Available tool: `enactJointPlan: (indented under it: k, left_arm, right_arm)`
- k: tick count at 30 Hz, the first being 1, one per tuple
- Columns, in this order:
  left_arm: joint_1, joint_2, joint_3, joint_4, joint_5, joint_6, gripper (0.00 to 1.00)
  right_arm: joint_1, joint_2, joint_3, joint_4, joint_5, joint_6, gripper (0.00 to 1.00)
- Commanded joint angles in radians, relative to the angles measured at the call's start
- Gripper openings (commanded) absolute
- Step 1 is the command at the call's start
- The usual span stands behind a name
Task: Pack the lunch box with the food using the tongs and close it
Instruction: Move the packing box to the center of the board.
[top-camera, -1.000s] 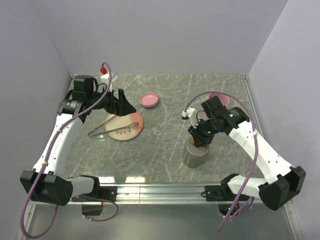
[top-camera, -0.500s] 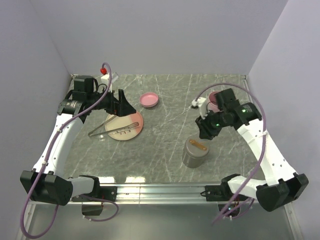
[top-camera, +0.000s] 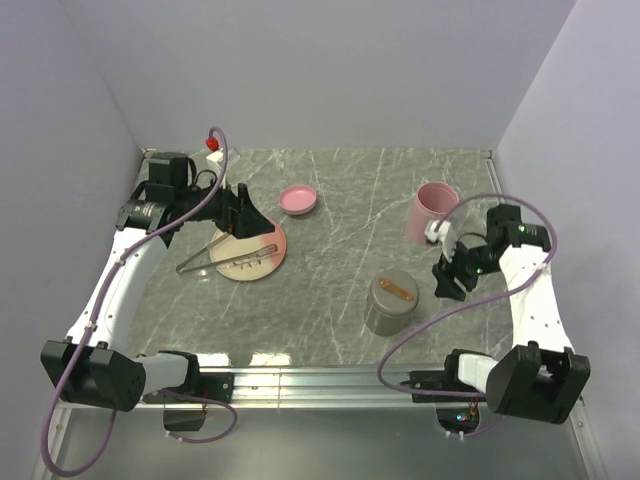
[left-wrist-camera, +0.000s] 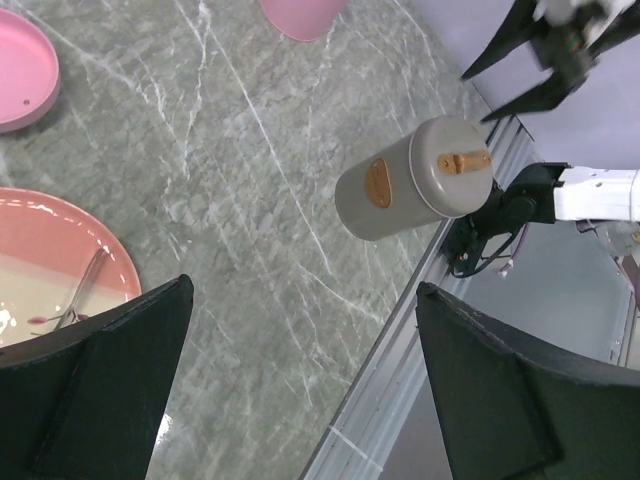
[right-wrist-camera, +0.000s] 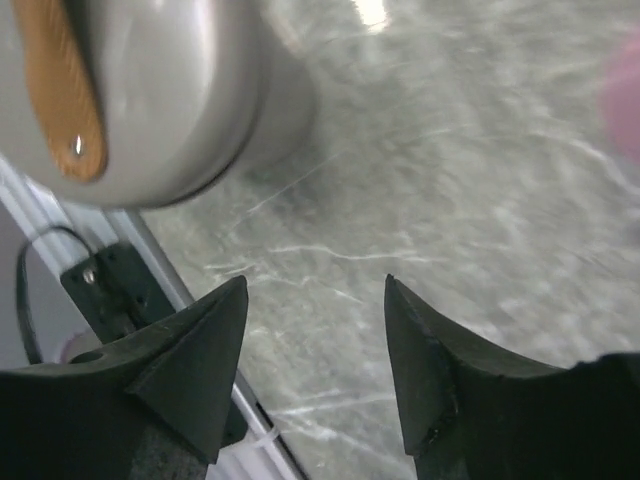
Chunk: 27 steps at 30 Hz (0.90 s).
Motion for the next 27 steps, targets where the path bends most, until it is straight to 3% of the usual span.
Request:
enactJointPlan:
  k: [1,8,11,17,19,27]
  left_arm:
    - [0.004,-0.024,0.000,0.039,0.053,0.033,0.99]
    - [0.004,-0.029,0.006,0.025,0.045,0.044,0.99]
    - [0.004,-0.035,0.000,0.031,0.045,0.040,1.00]
    - [0.004,-0.020,-0.001,0.042,0.039,0.031,0.99]
    - [0.004,-0.015,-0.003,0.049,0.041,0.028,0.99]
    - [0.004,0.003,0.008,0.051,0.041,0.024,0.99]
  right_arm:
    - [-0.031,-0.077,-0.135,0.058,-0.094,-0.323,0.67]
    - [-0.031,-0.131,-0.293,0.234,-0.257,-0.497,0.73]
    - [-0.028,-0.103,-0.303,0.200,-0.297,-0.566,0.78]
    - [0.002,-0.034,-0.303,0.085,-0.310,-0.680,0.97]
    - [0.034,-0.011,-0.300,0.019,-0.304,-0.743,0.98]
    - [0.129,0.003,-0.352,0.019,-0.326,-0.656,0.96]
